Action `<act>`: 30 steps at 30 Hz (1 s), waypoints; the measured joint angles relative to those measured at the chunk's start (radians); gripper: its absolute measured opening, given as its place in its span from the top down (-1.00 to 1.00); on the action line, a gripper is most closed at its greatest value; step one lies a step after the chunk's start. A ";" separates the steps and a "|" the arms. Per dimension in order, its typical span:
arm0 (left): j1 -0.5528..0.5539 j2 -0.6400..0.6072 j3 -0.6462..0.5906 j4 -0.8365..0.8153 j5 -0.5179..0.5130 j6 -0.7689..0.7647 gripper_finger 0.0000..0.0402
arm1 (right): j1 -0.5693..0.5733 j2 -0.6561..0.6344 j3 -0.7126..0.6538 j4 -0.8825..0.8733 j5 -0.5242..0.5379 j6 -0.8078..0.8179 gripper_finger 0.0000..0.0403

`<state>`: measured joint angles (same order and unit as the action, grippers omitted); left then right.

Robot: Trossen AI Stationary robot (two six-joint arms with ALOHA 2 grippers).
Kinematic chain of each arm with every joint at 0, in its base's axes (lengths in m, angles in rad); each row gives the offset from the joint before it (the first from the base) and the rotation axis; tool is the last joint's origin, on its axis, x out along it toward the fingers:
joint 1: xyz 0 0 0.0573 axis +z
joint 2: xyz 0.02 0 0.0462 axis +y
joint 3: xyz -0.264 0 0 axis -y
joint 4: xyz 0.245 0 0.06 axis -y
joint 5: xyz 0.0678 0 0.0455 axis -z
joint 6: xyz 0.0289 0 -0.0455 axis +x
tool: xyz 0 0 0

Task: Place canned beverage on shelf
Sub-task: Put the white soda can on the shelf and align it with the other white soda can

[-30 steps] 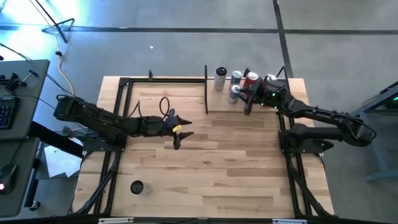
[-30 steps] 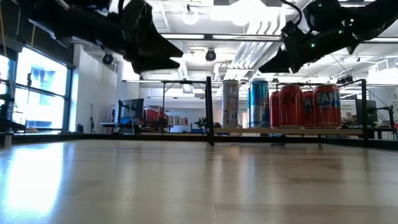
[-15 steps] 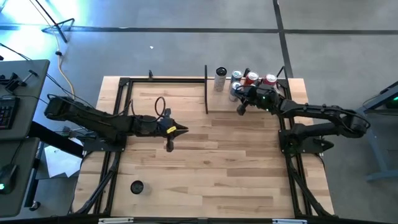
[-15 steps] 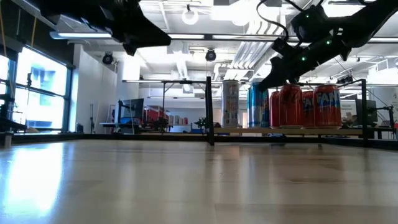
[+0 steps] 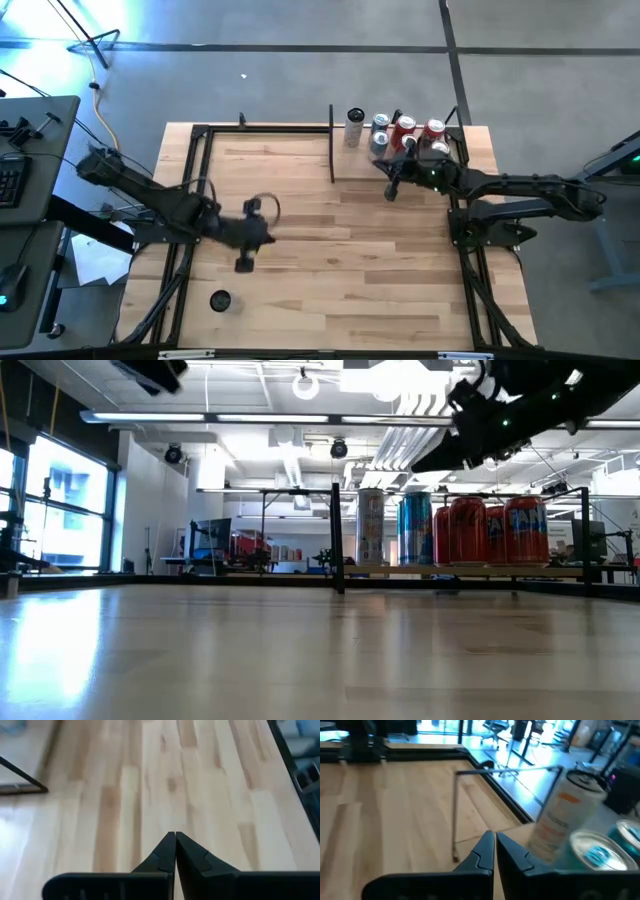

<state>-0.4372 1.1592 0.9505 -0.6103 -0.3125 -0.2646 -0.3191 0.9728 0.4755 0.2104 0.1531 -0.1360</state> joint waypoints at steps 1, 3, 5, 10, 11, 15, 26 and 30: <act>-0.029 0.030 0.049 -0.063 -0.009 -0.033 1.00 | 0.024 -0.005 0.000 -0.002 0.014 -0.002 1.00; -0.081 0.095 0.144 -0.194 -0.008 -0.114 1.00 | 0.073 -0.008 0.000 -0.002 0.043 -0.002 1.00; -0.122 0.169 0.244 -0.335 0.021 -0.229 1.00 | 0.116 -0.008 0.000 -0.004 0.065 -0.003 1.00; -0.219 0.358 0.475 -0.600 0.154 -0.537 1.00 | 0.211 -0.008 0.000 -0.008 0.129 -0.004 1.00; -0.238 0.394 0.519 -0.638 0.177 -0.587 1.00 | 0.227 -0.008 0.000 -0.009 0.139 -0.009 1.00; -0.305 0.508 0.688 -0.767 0.223 -0.781 1.00 | 0.277 -0.008 0.000 -0.012 0.155 -0.049 1.00; -0.441 0.563 0.791 -0.834 0.307 -1.390 0.94 | 0.332 -0.007 0.000 -0.012 0.157 -0.101 1.00; -0.441 0.586 0.791 -0.805 0.329 -1.435 0.73 | 0.346 -0.003 0.000 -0.011 0.157 -0.101 1.00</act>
<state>-0.8785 1.7456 1.7416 -1.4150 0.0168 -1.6995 0.0274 0.9693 0.4755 0.1990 0.3099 -0.2371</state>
